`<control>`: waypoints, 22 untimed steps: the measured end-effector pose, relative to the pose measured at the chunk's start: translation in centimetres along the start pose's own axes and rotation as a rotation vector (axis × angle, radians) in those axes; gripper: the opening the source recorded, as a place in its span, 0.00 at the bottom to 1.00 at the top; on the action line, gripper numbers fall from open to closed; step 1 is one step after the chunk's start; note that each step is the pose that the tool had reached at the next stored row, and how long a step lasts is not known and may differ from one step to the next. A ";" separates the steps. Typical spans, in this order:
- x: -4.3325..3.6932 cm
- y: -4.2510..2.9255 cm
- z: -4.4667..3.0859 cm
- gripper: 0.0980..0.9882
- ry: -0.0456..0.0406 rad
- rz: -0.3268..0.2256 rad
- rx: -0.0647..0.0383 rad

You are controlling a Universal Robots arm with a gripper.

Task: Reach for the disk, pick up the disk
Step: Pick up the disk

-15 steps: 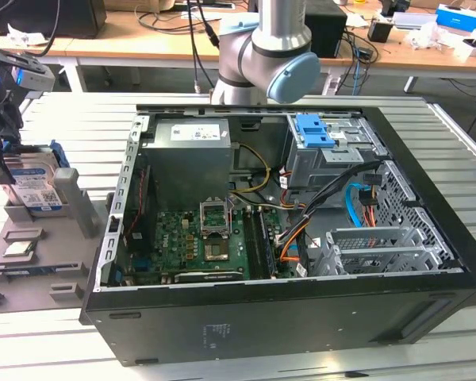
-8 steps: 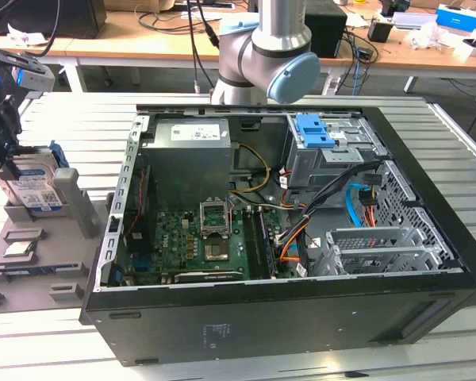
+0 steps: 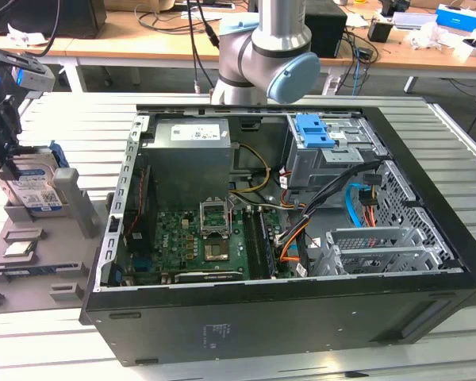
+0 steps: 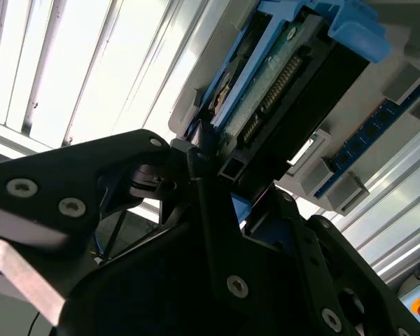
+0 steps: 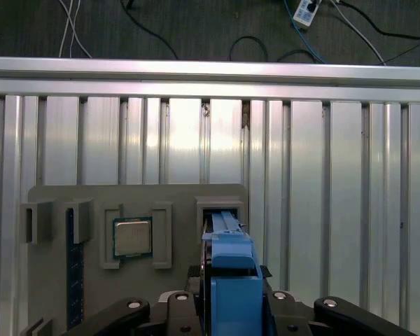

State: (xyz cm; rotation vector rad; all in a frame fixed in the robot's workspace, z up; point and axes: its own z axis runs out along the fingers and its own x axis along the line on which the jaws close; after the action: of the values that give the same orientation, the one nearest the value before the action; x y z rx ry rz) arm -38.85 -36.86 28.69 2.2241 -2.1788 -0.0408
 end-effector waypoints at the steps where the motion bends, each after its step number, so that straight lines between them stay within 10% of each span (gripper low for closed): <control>1: 0.00 0.00 0.00 0.30 0.0001 0.000 0.000; 10: 0.00 0.00 -0.10 0.30 0.0000 0.000 0.000; 22: 0.00 0.06 -2.01 0.30 0.0003 0.000 0.000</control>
State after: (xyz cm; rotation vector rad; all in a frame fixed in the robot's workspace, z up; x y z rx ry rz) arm -38.84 -36.86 30.70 2.2241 -2.1785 -0.0405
